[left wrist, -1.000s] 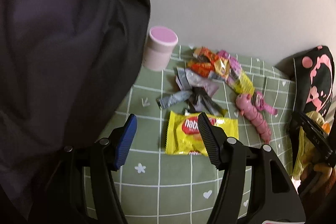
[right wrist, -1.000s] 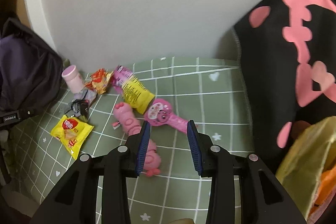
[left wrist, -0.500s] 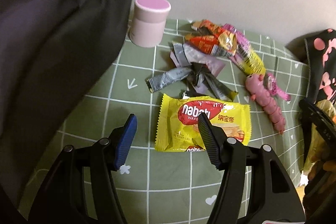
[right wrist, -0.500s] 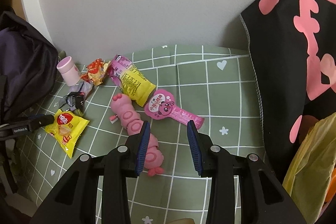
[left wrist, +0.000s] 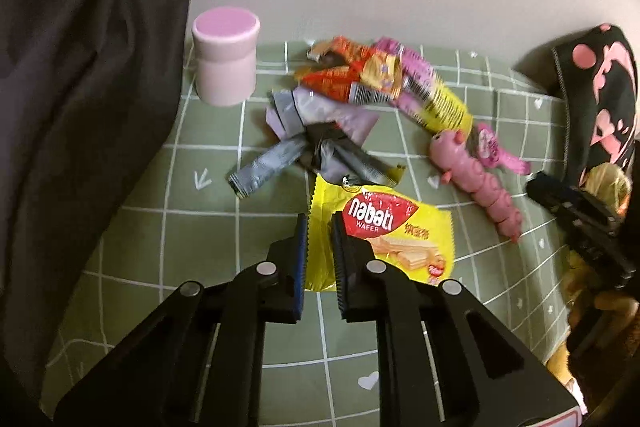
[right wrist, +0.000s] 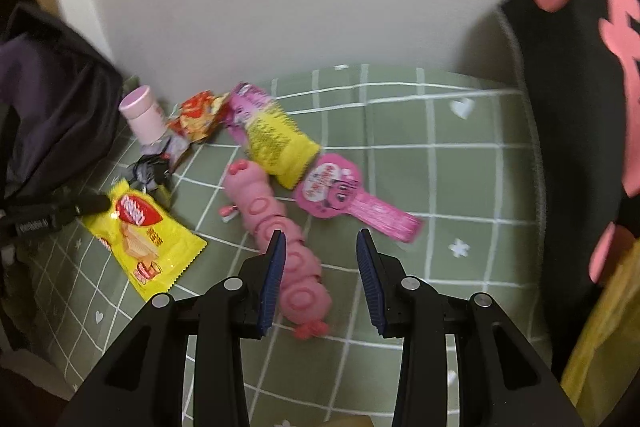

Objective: Collect trash

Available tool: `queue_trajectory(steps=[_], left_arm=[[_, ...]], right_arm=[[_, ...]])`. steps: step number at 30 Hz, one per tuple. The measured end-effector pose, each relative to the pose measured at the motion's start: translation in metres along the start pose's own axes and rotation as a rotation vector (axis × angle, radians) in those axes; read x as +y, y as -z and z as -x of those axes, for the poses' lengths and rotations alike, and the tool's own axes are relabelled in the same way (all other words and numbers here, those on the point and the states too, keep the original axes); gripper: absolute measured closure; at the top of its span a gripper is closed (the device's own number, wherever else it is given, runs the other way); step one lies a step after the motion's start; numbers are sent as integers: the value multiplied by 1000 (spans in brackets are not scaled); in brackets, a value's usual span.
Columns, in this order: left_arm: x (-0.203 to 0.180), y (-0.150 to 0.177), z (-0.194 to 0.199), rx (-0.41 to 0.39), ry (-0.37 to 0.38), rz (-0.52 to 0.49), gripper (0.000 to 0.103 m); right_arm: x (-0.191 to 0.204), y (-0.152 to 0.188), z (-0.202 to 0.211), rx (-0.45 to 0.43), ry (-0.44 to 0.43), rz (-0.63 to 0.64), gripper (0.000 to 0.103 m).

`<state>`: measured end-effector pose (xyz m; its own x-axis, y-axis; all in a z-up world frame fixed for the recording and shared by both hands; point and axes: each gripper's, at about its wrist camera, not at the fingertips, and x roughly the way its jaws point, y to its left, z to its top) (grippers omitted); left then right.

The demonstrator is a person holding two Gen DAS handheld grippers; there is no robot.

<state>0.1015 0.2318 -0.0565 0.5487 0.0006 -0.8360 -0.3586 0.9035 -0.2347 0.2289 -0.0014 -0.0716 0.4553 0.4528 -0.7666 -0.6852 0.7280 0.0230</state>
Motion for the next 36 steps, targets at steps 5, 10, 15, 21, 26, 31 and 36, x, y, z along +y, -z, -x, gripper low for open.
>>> queue_trajectory(steps=[5, 10, 15, 21, 26, 31, 36], left_arm=[[13, -3, 18, -31, -3, 22, 92], [27, 4, 25, -27, -12, 52, 92], [33, 6, 24, -18, -12, 56, 92], [27, 4, 25, -21, 24, 29, 92], [26, 2, 22, -16, 45, 34, 92], [18, -4, 24, -32, 61, 19, 93], [6, -16, 29, -55, 81, 2, 97]], right_arm=[[24, -29, -12, -31, -31, 136, 68], [37, -68, -38, -48, -44, 226, 68], [52, -90, -80, 16, -69, 268, 68], [47, -86, -103, 76, -53, 246, 70], [33, -89, -75, 48, -58, 184, 86], [13, -90, -24, -31, -39, 118, 86], [-5, -85, 7, -52, 6, 74, 86]])
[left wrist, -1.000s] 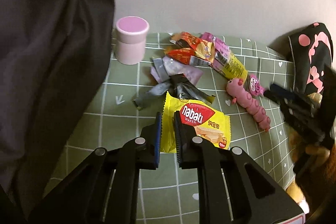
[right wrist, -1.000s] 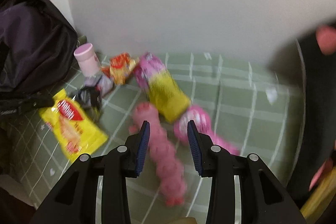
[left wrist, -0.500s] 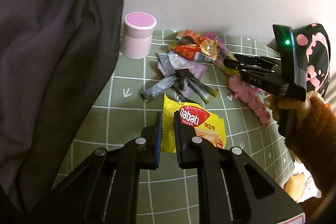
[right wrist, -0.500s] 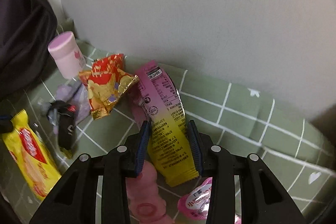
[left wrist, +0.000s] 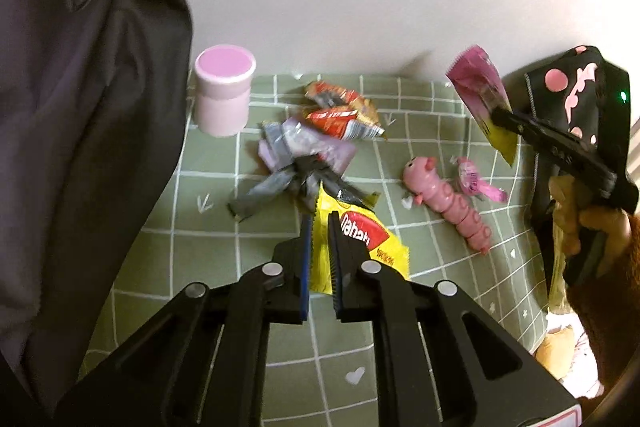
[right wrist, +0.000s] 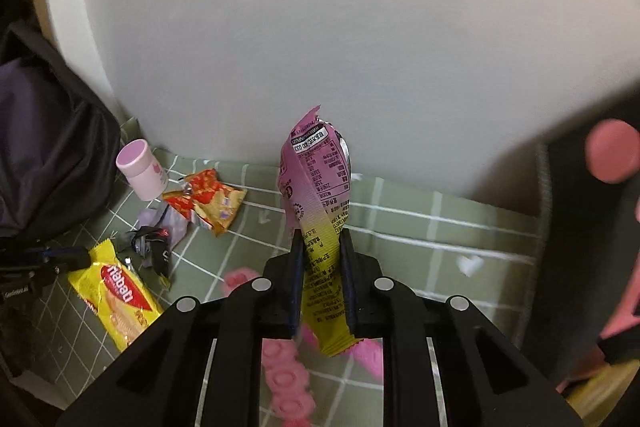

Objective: Collect trash

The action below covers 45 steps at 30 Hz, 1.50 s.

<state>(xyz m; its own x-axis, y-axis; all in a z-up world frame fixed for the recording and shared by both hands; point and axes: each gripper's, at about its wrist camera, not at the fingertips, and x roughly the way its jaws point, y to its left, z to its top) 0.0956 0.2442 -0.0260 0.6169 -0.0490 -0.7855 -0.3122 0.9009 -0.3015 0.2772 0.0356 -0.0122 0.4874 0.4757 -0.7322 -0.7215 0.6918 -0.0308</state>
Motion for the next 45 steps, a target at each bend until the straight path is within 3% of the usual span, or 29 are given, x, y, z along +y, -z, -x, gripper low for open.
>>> queue_trajectory(steps=[9, 19, 25, 29, 32, 34, 36, 39, 45], left_arm=[[-42, -39, 17, -83, 69, -81, 100], [-122, -90, 37, -166, 204, -230, 101], [-184, -111, 46, -210, 307, -348, 101], [-204, -112, 41, -203, 318, -421, 101], [-190, -102, 24, -169, 287, -392, 98], [-170, -90, 11, -140, 267, -352, 85], [-143, -72, -3, -113, 235, -311, 65], [-103, -47, -17, -87, 172, -263, 55], [-23, -16, -23, -52, 70, -107, 47]], right_arm=[[-44, 18, 63, -72, 93, -99, 86], [-66, 32, 134, -177, 212, -170, 86], [-89, 48, 184, -225, 329, -214, 86], [-109, 62, 211, -229, 402, -271, 86], [-123, 73, 220, -222, 447, -310, 86], [-128, 77, 219, -224, 452, -342, 86], [-129, 78, 217, -222, 445, -349, 86], [-120, 73, 197, -206, 406, -318, 86], [-88, 63, 145, -154, 280, -249, 86]])
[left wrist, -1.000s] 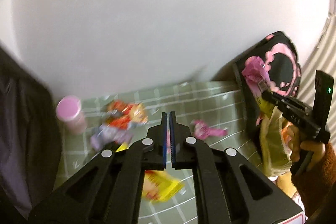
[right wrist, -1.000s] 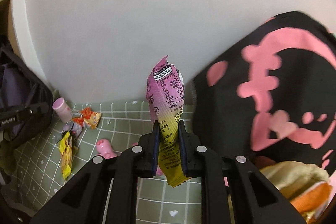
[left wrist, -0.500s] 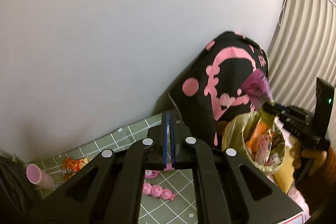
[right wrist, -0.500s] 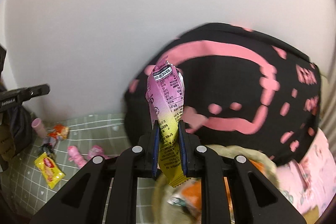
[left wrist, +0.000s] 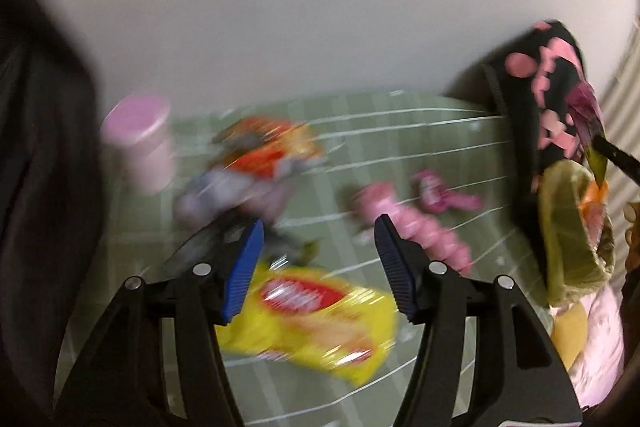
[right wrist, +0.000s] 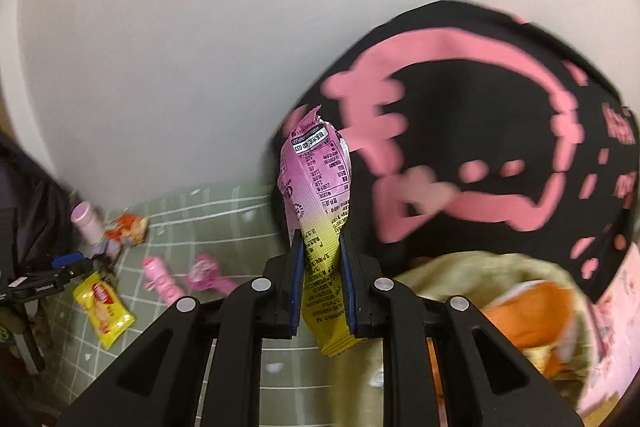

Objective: Collect trash

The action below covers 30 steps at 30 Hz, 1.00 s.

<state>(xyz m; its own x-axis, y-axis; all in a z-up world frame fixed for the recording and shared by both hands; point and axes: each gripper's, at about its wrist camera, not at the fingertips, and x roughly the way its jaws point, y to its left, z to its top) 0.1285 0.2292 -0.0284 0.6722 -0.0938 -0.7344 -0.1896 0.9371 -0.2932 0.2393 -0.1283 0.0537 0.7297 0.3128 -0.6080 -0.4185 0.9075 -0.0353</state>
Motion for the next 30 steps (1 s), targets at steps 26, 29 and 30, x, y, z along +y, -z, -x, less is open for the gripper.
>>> queue_trajectory(steps=[26, 29, 30], left_arm=[[-12, 13, -5, 80, -41, 38, 94], [-31, -6, 11, 14, 0, 4, 95], [-40, -15, 18, -11, 16, -14, 95]], right_arm=[[31, 33, -19, 76, -72, 13, 86], [28, 28, -12, 59, -61, 16, 86], [26, 26, -9, 49, -56, 19, 86]])
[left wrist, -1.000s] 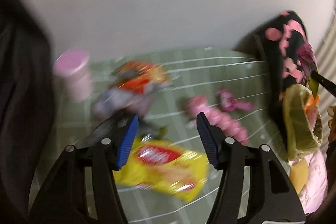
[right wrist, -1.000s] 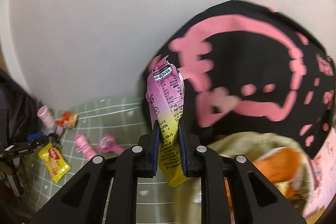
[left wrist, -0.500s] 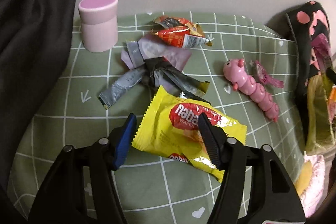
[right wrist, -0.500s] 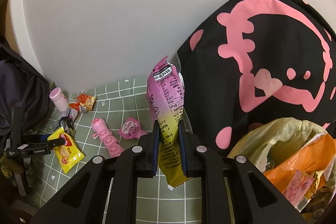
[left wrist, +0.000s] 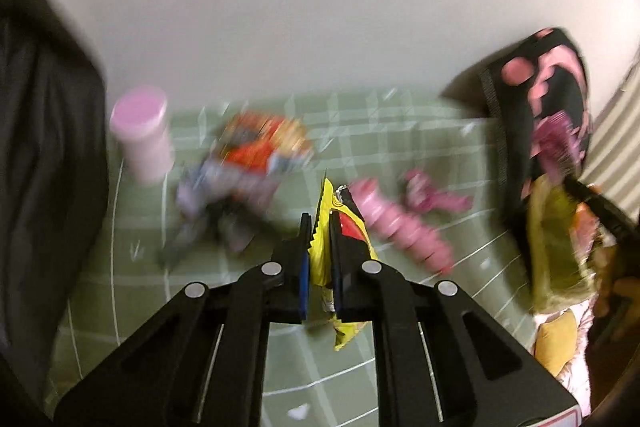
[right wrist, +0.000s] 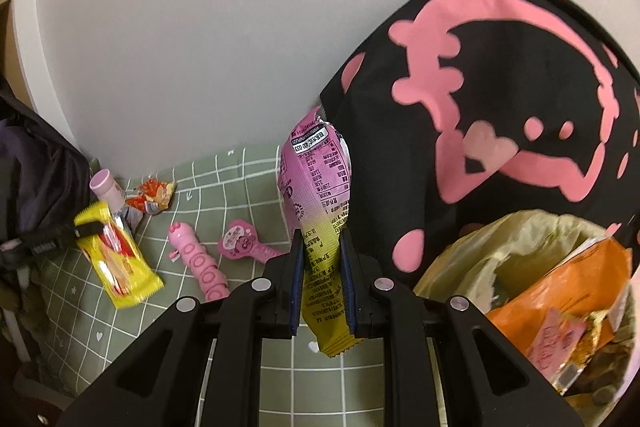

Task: Collect trash
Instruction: 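Grasp the yellow Nabati wafer pack with the left tool and carry both to the bag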

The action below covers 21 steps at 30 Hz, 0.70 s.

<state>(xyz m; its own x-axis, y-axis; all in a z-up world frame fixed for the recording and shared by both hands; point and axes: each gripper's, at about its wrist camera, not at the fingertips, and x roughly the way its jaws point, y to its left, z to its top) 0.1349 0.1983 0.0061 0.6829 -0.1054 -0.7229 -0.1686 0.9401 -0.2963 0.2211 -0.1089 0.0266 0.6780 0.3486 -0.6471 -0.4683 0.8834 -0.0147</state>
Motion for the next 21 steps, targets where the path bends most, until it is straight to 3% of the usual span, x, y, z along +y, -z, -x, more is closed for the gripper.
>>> queue_trajectory(steps=[12, 21], left_arm=[[-100, -81, 25, -140, 167, -219, 95], [-202, -108, 28, -175, 398, -324, 95]], right_arm=[[-38, -19, 44, -95, 93, -42, 86], [-96, -10, 99, -148, 248, -106, 86]])
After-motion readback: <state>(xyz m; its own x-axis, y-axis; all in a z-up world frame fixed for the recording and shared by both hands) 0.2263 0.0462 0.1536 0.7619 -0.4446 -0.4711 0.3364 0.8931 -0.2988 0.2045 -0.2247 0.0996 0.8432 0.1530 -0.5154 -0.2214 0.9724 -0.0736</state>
